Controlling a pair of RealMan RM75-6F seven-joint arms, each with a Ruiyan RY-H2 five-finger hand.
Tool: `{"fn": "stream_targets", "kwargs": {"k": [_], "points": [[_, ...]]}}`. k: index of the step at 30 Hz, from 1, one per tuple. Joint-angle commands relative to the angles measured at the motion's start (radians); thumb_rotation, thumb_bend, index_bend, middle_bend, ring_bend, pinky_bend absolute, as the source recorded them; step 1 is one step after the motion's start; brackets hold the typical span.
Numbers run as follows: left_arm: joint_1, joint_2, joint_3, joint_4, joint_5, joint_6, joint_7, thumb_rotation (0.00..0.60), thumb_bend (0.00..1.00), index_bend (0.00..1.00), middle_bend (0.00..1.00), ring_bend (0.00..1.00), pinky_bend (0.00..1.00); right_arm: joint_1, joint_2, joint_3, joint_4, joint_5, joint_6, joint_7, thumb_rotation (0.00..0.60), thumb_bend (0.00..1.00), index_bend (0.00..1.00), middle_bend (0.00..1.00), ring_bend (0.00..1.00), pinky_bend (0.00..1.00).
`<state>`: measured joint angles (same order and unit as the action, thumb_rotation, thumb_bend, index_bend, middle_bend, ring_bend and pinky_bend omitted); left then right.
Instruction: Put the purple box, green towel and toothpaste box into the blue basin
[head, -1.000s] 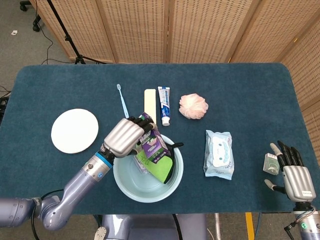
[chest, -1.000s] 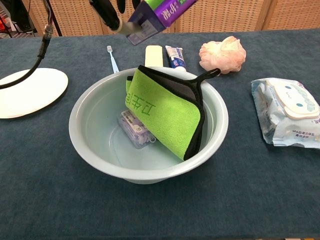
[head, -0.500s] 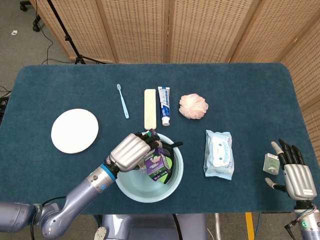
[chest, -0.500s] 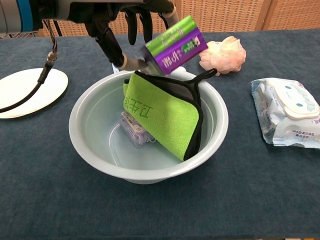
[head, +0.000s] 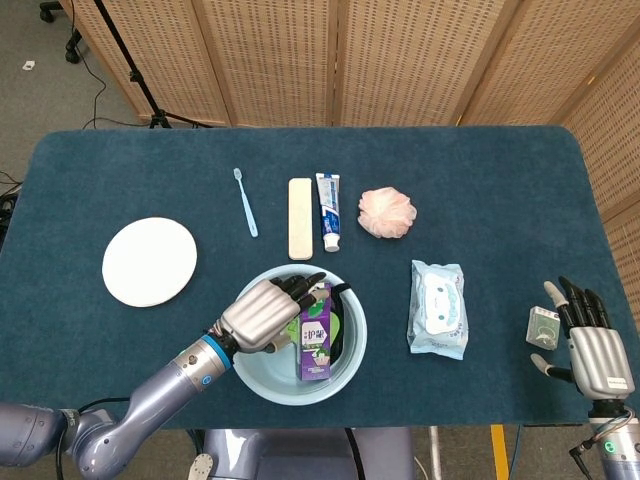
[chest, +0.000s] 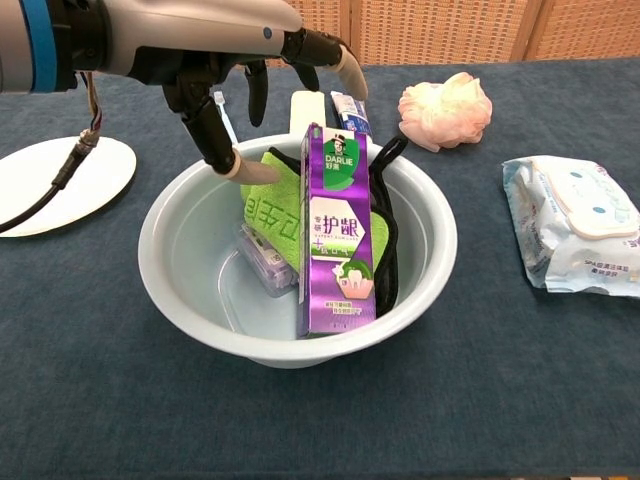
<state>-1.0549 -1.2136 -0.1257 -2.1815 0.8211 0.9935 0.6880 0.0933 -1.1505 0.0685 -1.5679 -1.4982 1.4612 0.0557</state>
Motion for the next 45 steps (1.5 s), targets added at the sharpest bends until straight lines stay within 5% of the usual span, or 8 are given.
{"fn": "stream_targets", "kwargs": {"k": [1,11,16,24,29,36,45], "points": [[-0.002,0.002,0.002,-0.001,-0.001,0.004,-0.004,0.600,0.30,0.00,0.00,0.05,0.32,0.001,0.000,0.000,0.000,0.000,-0.001,-0.001,0.600,0.09,0.00,0.00,0.00,0.00],[0.055,0.039,-0.036,0.041,0.064,0.088,-0.108,0.600,0.29,0.00,0.00,0.00,0.24,-0.004,-0.001,-0.005,-0.001,-0.004,0.003,-0.002,0.600,0.09,0.00,0.00,0.00,0.00],[0.128,0.129,-0.031,0.093,0.080,0.092,-0.225,0.600,0.27,0.00,0.00,0.00,0.14,-0.009,-0.006,-0.013,-0.002,-0.014,0.010,-0.013,0.600,0.10,0.00,0.00,0.00,0.00],[0.270,0.209,0.052,0.182,0.215,0.070,-0.414,0.600,0.22,0.00,0.00,0.00,0.00,-0.006,-0.010,-0.011,-0.004,-0.012,0.007,-0.030,0.600,0.09,0.00,0.00,0.00,0.00],[0.358,0.217,0.108,0.261,0.332,0.099,-0.484,0.600,0.19,0.00,0.00,0.00,0.00,-0.006,-0.015,-0.011,-0.003,-0.010,0.006,-0.042,0.600,0.09,0.00,0.00,0.00,0.00],[0.445,0.227,0.157,0.305,0.385,0.193,-0.365,0.600,0.18,0.00,0.00,0.00,0.00,-0.006,-0.017,-0.010,-0.005,-0.005,0.005,-0.054,0.600,0.09,0.00,0.00,0.00,0.00],[0.622,0.079,0.185,0.373,0.522,0.482,-0.199,0.600,0.18,0.00,0.00,0.00,0.00,-0.009,-0.016,-0.006,-0.004,-0.001,0.011,-0.061,0.600,0.09,0.00,0.00,0.00,0.00]]}}
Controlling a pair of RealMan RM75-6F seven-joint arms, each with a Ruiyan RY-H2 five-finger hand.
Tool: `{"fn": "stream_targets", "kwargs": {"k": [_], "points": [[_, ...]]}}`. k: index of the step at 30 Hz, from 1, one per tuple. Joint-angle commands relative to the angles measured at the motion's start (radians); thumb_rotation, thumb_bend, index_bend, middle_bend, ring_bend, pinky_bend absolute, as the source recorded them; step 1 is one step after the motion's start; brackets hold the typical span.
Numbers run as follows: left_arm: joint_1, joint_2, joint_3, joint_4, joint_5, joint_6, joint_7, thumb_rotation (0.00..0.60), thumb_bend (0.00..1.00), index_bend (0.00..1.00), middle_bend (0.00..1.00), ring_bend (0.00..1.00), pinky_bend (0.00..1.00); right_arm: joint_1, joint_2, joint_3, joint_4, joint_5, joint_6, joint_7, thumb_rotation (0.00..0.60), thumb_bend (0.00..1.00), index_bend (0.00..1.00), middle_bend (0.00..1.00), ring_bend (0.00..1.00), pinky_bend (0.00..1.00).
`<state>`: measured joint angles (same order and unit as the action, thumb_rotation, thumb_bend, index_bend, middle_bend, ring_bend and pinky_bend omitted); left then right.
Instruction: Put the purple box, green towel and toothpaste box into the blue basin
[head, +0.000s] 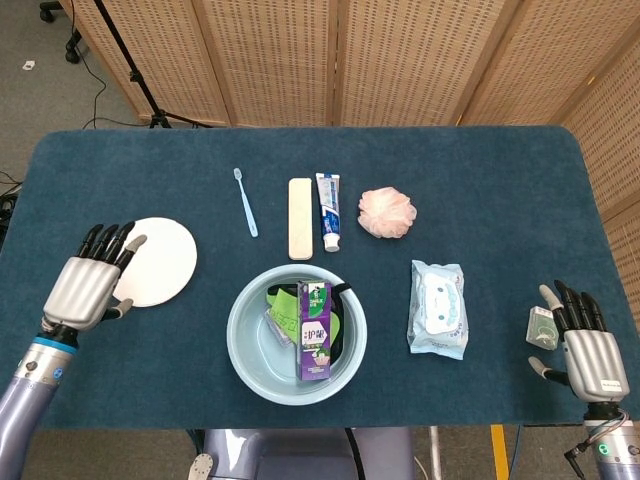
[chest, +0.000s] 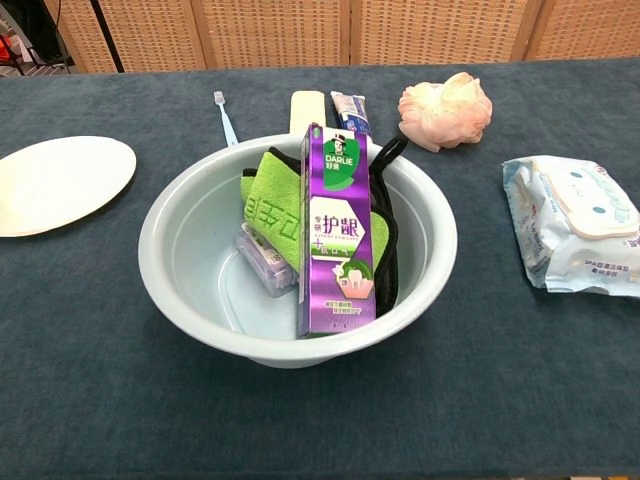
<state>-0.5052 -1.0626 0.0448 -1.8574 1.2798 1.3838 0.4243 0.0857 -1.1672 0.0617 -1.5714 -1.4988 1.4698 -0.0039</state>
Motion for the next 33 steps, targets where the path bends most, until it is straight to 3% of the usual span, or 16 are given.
{"fn": "stream_targets", "kwargs": {"k": [1,16,33], "points": [[0.084,-0.086,0.014,0.059,0.071,0.105,0.067,0.600,0.18,0.00,0.00,0.00,0.00,-0.002,0.001,0.001,-0.001,0.000,0.004,-0.001,0.600,0.09,0.00,0.00,0.00,0.00],[0.226,-0.209,0.004,0.256,0.086,0.153,-0.087,0.600,0.19,0.00,0.00,0.00,0.00,-0.007,0.000,0.006,-0.005,0.000,0.019,-0.028,0.600,0.09,0.00,0.00,0.00,0.00],[0.252,-0.196,-0.039,0.270,0.103,0.108,-0.141,0.600,0.20,0.00,0.00,0.00,0.00,0.000,-0.012,0.006,-0.001,0.013,-0.004,-0.052,0.600,0.09,0.00,0.00,0.00,0.00]]}}
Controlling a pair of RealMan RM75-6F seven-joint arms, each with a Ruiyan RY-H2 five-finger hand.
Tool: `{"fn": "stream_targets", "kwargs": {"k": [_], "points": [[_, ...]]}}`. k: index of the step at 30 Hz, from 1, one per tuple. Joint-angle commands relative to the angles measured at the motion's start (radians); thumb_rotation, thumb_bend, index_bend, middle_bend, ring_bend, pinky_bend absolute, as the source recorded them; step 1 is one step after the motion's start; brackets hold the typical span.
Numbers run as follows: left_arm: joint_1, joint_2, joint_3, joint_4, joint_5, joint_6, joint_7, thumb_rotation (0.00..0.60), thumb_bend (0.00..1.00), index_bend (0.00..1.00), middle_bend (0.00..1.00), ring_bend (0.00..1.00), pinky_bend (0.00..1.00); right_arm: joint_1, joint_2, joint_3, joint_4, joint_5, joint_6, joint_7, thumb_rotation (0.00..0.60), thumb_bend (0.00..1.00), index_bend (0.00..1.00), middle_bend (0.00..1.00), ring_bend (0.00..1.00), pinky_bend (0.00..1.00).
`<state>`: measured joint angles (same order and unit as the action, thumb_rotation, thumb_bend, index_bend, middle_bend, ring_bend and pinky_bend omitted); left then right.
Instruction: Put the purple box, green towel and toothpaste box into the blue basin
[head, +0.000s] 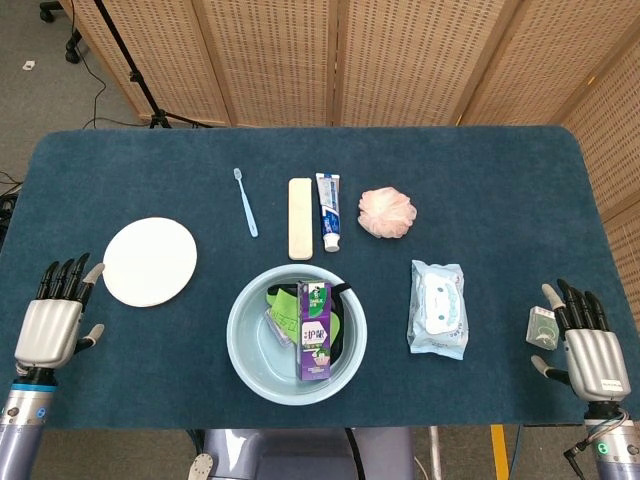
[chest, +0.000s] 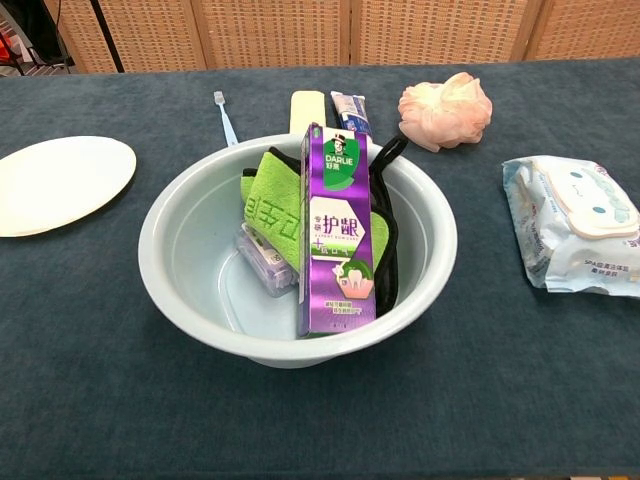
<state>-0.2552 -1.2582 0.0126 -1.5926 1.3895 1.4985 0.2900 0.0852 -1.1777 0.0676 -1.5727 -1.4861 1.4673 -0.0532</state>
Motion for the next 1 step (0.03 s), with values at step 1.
{"fn": "stream_targets", "kwargs": {"k": [1], "points": [[0.003,-0.001,-0.011,0.008,-0.011,-0.012,-0.010,0.600,0.20,0.00,0.00,0.00,0.00,0.002,-0.003,0.000,0.000,0.001,-0.002,-0.005,0.600,0.09,0.00,0.00,0.00,0.00]]}}
